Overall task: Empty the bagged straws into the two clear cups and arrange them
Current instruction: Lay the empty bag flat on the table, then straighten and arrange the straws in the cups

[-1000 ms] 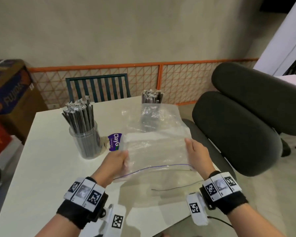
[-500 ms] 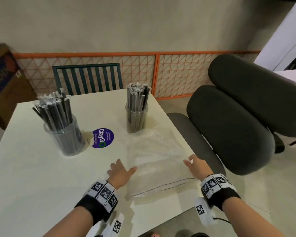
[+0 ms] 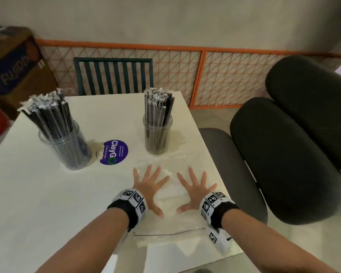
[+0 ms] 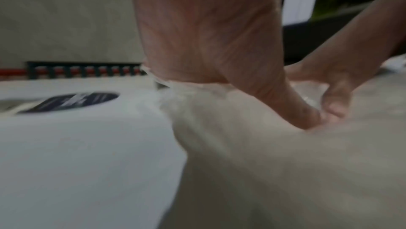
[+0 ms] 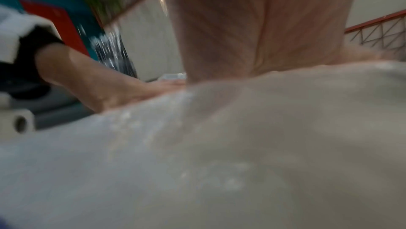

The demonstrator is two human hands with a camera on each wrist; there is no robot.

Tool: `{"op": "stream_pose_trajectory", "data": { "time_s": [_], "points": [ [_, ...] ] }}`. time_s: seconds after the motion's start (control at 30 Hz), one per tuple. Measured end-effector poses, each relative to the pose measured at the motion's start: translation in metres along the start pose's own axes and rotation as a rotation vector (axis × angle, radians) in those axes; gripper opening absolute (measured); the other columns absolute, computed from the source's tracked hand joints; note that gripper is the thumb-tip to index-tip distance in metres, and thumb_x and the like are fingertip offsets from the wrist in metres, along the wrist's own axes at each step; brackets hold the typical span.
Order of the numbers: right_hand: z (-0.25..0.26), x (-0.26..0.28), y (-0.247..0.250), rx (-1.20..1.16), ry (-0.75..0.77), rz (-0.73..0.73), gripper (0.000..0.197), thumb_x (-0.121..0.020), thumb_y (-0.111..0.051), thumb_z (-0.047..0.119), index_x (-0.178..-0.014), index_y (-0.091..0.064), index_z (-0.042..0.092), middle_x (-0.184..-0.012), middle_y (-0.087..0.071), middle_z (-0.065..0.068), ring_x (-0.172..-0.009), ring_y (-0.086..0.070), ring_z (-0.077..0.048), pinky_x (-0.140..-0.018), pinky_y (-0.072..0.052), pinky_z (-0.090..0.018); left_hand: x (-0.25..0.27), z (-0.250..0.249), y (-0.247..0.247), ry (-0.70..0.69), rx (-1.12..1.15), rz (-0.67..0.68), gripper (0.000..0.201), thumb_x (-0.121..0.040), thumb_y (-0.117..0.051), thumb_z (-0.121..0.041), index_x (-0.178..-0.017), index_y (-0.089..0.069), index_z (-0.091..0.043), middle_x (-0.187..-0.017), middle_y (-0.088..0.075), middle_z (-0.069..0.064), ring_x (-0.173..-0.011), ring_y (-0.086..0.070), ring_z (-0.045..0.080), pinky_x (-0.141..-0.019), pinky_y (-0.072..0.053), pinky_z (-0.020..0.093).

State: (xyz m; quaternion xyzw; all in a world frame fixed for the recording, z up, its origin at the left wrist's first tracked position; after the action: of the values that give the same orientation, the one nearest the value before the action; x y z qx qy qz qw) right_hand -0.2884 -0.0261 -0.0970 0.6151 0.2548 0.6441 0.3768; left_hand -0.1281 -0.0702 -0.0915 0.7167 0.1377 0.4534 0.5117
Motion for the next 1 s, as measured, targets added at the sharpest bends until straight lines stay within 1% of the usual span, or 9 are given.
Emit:
{"op": "stream_pose_trajectory", "data": {
  "time_s": [0.13,0.27,0.33,0.4,0.5,0.57,0.67,0.87,1.0],
  "points": [
    [-0.012,-0.018,-0.017,0.097,0.026,0.061,0.118,-0.06,-0.062,0.076,-0.136,0.025,0.051,-0.147,0.043,0.007,-0.13,0.035,-0.053,-0.097,0.0,-0.081,-0.01,0.007,-0.027,0.03,0.102,0.116,0.131,-0.046,-0.061,-0.082,-0.135,0.028,-0.046,-0.14,0.045,-0.007,-0.132,0.04,0.025,-0.099,0.016,0.072],
    [-0.002,-0.014,-0.019,0.114,0.091,0.069,0.117,-0.063,-0.063,0.072,-0.138,0.024,0.049,-0.147,0.044,0.001,-0.127,0.035,-0.057,-0.1,0.004,-0.078,-0.005,0.012,-0.033,0.012,0.156,0.138,0.124,-0.018,-0.03,-0.094,-0.112,0.04,-0.056,-0.142,0.045,-0.006,-0.127,0.044,0.024,-0.099,0.017,0.072],
    [0.009,-0.007,-0.02,0.135,0.13,0.107,0.115,-0.065,-0.063,0.071,-0.139,0.023,0.049,-0.146,0.045,-0.001,-0.126,0.033,-0.059,-0.101,0.005,-0.077,0.006,0.018,-0.038,-0.006,0.139,0.15,0.128,-0.018,-0.029,-0.093,-0.119,0.038,-0.054,-0.139,0.046,-0.006,-0.13,0.041,0.025,-0.097,0.017,0.072],
    [0.02,-0.001,-0.016,0.174,0.165,0.166,0.11,-0.067,-0.059,0.072,-0.14,0.019,0.049,-0.148,0.041,-0.003,-0.13,0.027,-0.06,-0.102,0.004,-0.077,0.021,0.025,-0.034,-0.002,0.133,0.16,0.134,-0.026,-0.034,-0.091,-0.14,0.02,-0.046,-0.146,0.036,-0.009,-0.138,0.031,0.024,-0.099,0.015,0.071],
    [0.029,0.006,0.036,0.159,0.232,0.232,0.09,-0.077,-0.052,0.069,-0.148,-0.005,0.04,-0.16,0.004,-0.003,-0.144,-0.008,-0.042,-0.113,-0.009,-0.057,0.041,0.041,0.007,0.062,0.326,0.079,0.102,-0.049,-0.041,-0.084,-0.142,-0.024,-0.046,-0.155,-0.022,-0.01,-0.144,-0.012,0.017,-0.11,0.003,0.061],
    [0.035,0.01,0.093,0.085,0.298,0.172,0.068,-0.087,-0.052,0.056,-0.144,-0.035,0.022,-0.151,-0.035,-0.007,-0.134,-0.037,-0.026,-0.106,-0.029,-0.033,0.044,0.054,0.047,0.093,0.539,-0.107,0.067,-0.071,-0.05,-0.07,-0.13,-0.049,-0.038,-0.13,-0.059,-0.006,-0.121,-0.049,0.014,-0.11,-0.029,0.043],
    [0.039,0.003,0.178,0.085,0.275,-0.087,0.05,-0.091,-0.053,0.043,-0.122,-0.058,0.004,-0.127,-0.058,-0.014,-0.106,-0.056,-0.026,-0.084,-0.038,-0.027,0.041,0.076,0.111,0.14,0.744,-0.472,0.038,-0.088,-0.054,-0.044,-0.118,-0.062,-0.021,-0.106,-0.068,0.002,-0.092,-0.062,0.015,-0.093,-0.048,0.034],
    [0.05,-0.041,0.236,-0.346,0.244,-0.341,0.13,-0.059,-0.079,0.055,-0.149,0.002,0.008,-0.156,-0.019,-0.014,-0.142,-0.025,-0.03,-0.113,-0.029,-0.044,0.001,0.099,0.185,0.208,0.905,-0.586,0.1,-0.075,-0.07,-0.045,-0.149,-0.01,-0.013,-0.152,-0.024,0.011,-0.139,-0.028,0.022,-0.111,-0.026,0.036],
    [0.057,-0.086,0.218,-0.631,0.273,-0.457,0.145,-0.026,-0.075,0.072,-0.146,-0.007,0.027,-0.151,-0.033,-0.004,-0.14,-0.029,-0.033,-0.106,-0.03,-0.063,-0.025,0.086,0.204,0.095,1.031,-0.573,0.11,-0.07,-0.079,-0.028,-0.148,-0.003,-0.01,-0.153,-0.022,0.008,-0.141,-0.023,0.02,-0.112,-0.02,0.029]
  ]
}}
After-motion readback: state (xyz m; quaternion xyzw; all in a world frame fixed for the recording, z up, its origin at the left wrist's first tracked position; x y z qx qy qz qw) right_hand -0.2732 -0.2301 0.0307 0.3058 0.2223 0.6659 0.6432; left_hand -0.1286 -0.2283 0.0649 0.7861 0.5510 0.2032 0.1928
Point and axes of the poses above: each hand's wrist, its own x-axis away from the middle knuckle, its own y-axis out of the back of the hand, z = x × y, the point moved 5 cm from there along -x, towards the middle knuckle
